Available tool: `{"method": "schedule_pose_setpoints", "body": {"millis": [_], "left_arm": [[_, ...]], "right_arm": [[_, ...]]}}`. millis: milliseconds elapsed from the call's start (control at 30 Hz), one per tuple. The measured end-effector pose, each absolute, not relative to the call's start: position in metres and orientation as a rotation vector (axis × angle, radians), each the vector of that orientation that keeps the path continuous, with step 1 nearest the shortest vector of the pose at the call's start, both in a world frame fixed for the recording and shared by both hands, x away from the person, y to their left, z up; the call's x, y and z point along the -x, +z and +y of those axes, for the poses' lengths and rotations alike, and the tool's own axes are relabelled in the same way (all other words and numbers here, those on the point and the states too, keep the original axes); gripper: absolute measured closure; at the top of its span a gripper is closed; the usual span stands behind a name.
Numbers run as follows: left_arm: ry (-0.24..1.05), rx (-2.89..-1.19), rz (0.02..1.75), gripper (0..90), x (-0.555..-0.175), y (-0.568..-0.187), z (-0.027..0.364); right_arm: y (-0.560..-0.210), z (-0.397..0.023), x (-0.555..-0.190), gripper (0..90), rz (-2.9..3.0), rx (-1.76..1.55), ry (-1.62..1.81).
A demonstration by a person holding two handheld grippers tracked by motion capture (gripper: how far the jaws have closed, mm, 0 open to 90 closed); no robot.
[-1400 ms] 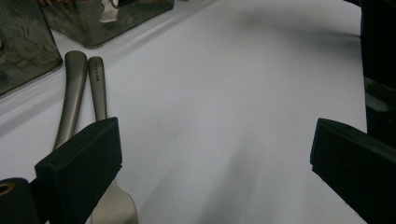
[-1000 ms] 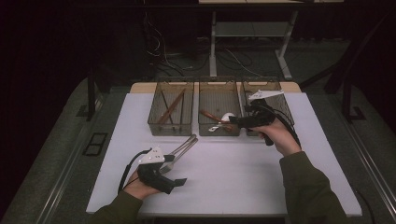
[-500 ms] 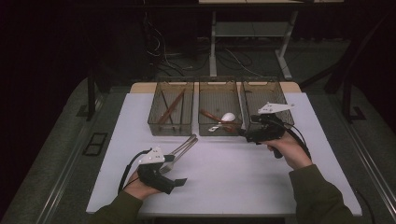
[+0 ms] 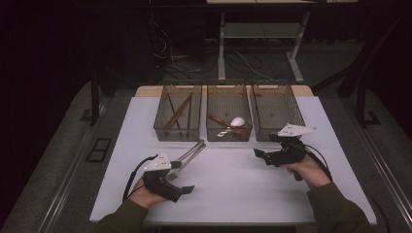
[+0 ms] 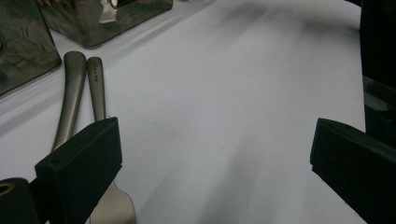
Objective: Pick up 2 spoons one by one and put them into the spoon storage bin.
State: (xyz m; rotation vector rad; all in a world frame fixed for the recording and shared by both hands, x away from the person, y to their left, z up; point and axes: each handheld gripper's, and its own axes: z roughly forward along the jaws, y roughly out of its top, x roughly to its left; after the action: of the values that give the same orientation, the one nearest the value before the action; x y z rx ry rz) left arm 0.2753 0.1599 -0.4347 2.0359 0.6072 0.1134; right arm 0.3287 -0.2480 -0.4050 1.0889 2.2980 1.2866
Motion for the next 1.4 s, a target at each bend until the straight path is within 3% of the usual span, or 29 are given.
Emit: {"method": "schedule_pose_setpoints", "body": {"millis": [1000,1400], "left_arm": [[0.128,-2.051,0.599,2.7,-0.273,-0.433,0.157],[0.185,-2.07,0.628,14.5,-0.275,-0.426,0.16]], "right_arm": [[-0.444,-0.295,-0.26,14.6,2.316,-1.123,1.312],[-0.446,-0.298,-0.254,14.6,2.331,-1.116,1.307]]}}
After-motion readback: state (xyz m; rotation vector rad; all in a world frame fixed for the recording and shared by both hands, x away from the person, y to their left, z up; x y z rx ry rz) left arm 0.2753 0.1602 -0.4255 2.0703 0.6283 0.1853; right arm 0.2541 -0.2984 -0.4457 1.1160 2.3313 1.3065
